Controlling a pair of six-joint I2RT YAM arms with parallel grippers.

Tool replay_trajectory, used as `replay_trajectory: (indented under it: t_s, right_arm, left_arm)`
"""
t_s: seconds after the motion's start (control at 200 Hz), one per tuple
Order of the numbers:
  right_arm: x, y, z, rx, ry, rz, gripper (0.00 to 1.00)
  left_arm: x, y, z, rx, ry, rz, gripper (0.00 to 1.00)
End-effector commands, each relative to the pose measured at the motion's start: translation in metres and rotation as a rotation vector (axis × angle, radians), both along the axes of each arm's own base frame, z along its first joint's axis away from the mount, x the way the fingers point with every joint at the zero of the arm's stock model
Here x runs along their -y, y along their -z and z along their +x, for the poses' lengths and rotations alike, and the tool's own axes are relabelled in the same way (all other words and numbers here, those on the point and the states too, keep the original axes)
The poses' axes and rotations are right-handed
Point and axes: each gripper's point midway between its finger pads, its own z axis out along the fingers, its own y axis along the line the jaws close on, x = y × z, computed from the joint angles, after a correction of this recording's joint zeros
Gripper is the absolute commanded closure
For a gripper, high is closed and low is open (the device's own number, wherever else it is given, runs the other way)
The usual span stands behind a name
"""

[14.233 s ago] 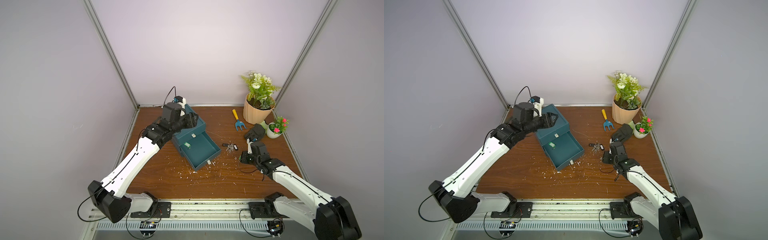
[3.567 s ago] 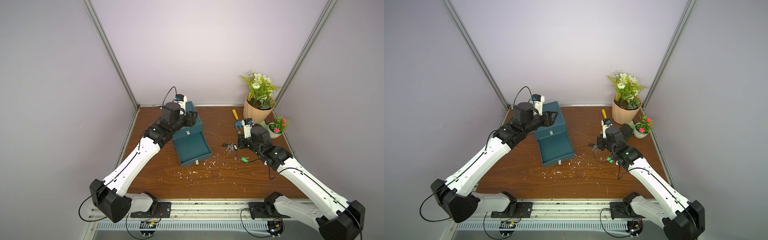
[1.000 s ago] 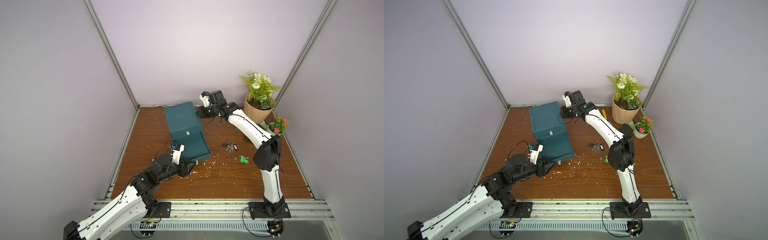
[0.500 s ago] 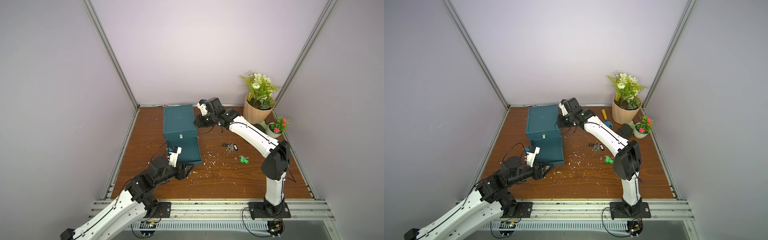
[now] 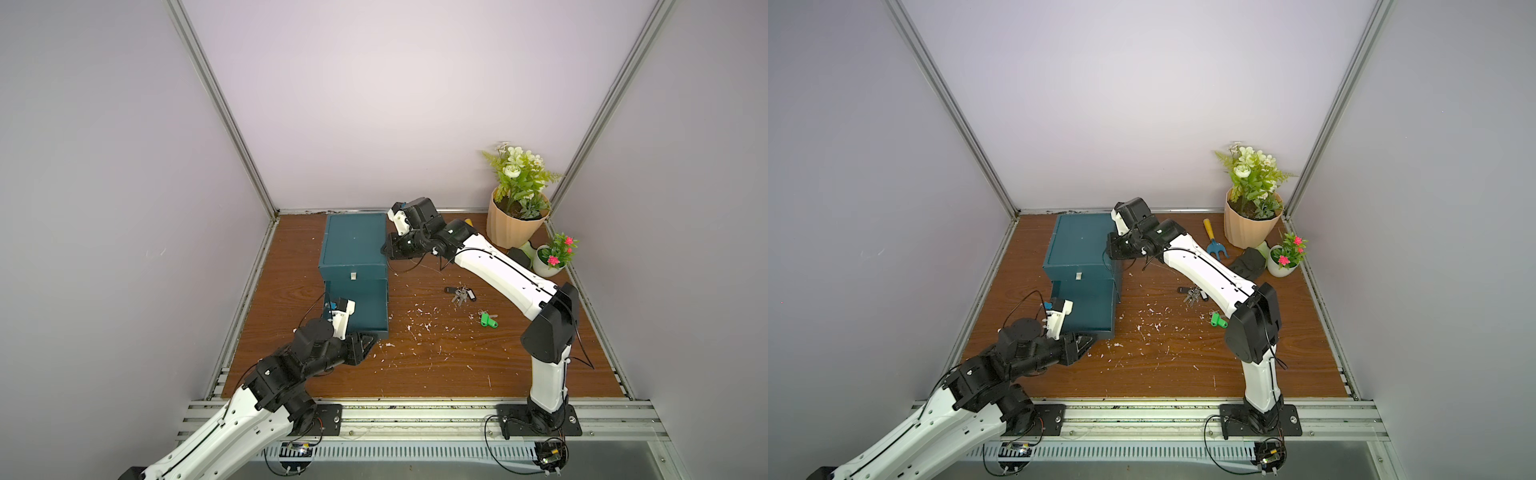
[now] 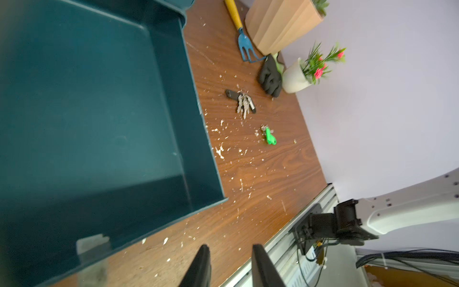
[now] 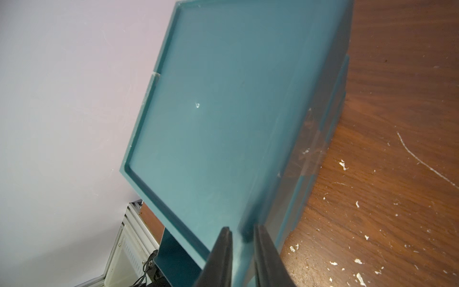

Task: Take the keys out of the drawer
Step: Adjust the storage box at the center of the board, then close the drawer in the storage box.

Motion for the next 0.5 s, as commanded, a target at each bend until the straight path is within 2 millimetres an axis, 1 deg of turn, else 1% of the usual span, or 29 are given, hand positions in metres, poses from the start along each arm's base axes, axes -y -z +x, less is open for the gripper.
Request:
replay_trajectory:
  t_s: [0.0,0.095,0.175,0.245,0.4,0.495]
  right_arm:
    - [0.006,-0.032,0.004,0.087,0.013,0.014,0.74]
    - [0.010,-0.035,0.006,0.107,0.026,0.011,0.68]
    - [0.012,-0.036,0.007,0.112,0.033,0.015,0.67]
    - [0.013,-0.039,0.008,0.120,0.036,0.025,0.66]
    - [0.012,-0.045,0.009,0.136,0.032,0.037,0.66]
    - [0.011,-0.046,0.010,0.140,0.031,0.044,0.66]
  left_arm:
    - [-0.012,0.018,-0.007,-0.093,-0.053,0.054,0.75]
    - [-0.023,0.028,-0.007,-0.144,-0.123,0.072,0.81]
    - [-0.030,0.040,-0.008,-0.189,-0.176,0.082,0.82]
    - [-0.038,0.048,-0.006,-0.204,-0.227,0.108,0.83]
    - [-0.056,0.048,0.014,-0.175,-0.380,0.166,0.80]
    - [-0.055,0.045,0.028,-0.146,-0.427,0.173,0.78]
